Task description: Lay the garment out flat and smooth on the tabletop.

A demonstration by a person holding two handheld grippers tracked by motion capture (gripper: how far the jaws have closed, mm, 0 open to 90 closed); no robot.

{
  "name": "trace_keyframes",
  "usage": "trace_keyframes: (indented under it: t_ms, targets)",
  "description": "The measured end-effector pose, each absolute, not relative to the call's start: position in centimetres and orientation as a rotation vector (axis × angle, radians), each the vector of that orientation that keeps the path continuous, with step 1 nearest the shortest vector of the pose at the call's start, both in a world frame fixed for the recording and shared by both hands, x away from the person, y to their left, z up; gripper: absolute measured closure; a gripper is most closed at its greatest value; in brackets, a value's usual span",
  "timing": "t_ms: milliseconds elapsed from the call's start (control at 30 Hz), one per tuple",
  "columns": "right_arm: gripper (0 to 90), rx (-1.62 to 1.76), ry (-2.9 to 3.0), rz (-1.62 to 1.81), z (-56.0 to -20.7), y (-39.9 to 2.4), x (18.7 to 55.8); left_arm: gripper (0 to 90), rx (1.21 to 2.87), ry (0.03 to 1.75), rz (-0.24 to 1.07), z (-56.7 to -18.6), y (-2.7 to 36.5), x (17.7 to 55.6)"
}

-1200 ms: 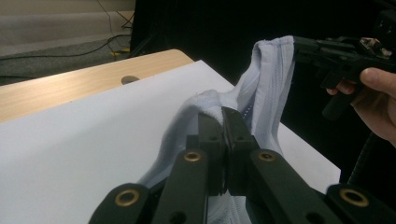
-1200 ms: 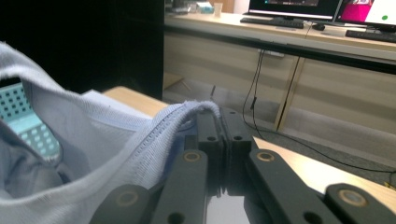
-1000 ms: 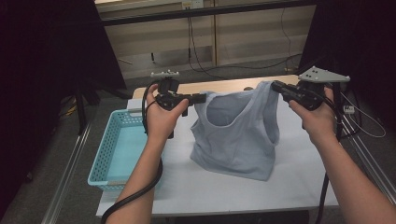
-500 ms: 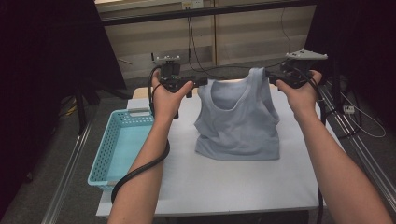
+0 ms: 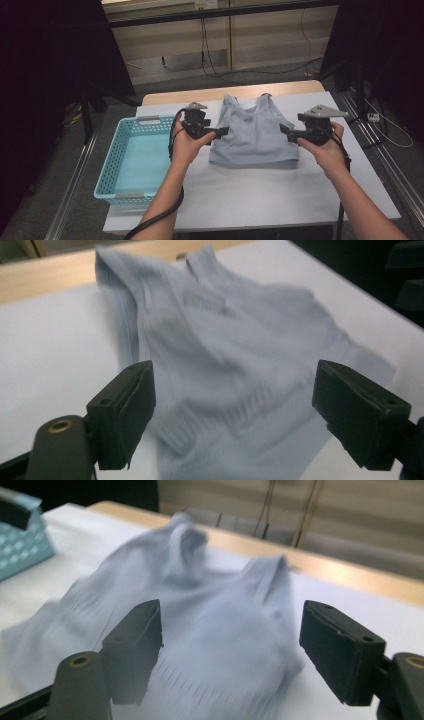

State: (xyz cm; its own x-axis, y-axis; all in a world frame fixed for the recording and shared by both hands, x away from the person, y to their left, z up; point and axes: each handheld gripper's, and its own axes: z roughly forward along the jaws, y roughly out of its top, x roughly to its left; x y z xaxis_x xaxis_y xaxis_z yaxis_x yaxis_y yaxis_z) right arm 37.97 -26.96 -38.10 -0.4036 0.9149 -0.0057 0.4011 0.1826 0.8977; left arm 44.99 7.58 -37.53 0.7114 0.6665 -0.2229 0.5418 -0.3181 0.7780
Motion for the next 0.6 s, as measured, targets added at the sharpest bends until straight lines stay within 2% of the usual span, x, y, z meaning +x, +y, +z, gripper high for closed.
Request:
trace_keyframes:
  t_ms: [300,600]
  targets:
    - [21.5,1.243,1.927,1.197,-41.7,-27.0,34.2,16.5,2.024,0.916,0.189,-39.6,7.9,42.7]
    - [20.7,1.258,1.910,1.181,-43.0,-27.7,32.3,15.2,1.996,0.909,0.182,-40.2,8.4,41.8]
